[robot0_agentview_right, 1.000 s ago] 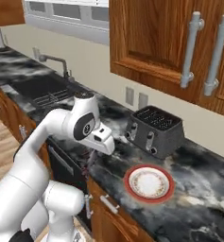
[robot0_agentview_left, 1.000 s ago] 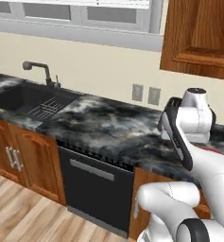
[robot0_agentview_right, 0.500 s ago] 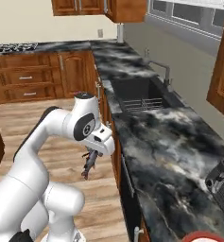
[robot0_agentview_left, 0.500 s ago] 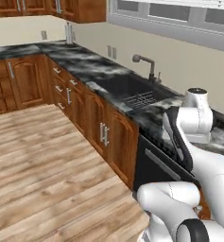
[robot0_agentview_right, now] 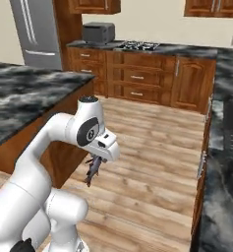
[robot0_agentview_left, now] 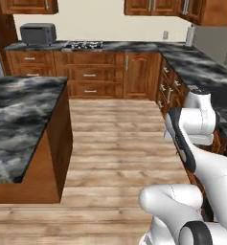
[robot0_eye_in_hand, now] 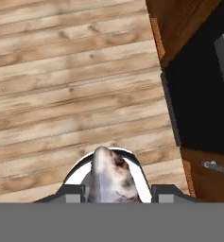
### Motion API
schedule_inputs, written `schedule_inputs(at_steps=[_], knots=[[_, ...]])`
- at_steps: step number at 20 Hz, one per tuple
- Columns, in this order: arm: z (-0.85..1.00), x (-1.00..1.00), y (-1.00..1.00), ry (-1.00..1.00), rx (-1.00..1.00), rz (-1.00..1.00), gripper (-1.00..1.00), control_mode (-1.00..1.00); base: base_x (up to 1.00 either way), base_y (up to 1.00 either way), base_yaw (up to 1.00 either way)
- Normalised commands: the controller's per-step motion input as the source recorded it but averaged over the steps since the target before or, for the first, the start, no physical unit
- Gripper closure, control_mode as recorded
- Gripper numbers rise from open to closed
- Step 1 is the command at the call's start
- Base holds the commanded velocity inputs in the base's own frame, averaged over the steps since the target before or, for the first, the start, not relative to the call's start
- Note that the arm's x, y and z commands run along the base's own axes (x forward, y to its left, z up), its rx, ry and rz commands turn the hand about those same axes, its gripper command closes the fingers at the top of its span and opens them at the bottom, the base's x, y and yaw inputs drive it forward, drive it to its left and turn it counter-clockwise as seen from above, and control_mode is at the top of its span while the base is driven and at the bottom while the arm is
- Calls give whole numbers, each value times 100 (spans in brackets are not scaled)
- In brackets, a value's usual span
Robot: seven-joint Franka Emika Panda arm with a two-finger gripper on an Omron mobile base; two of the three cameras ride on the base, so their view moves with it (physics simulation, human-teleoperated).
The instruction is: Place the fish on the rack of the oven, and slide the rack back inside. Close the oven door.
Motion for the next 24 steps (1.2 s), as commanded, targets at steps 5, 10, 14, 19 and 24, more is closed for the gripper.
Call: schedule_inputs(at_steps=[5,10,14,19,24], knots=[[0,0,0,0,0,0,100,100,33,47,83],[0,0,0,0,0,0,100,100,39,50,80],[0,0,0,0,0,0,100,100,46,54,76],[0,0,0,0,0,0,100,100,51,54,75],[0,0,0,0,0,0,100,100,45,50,77]])
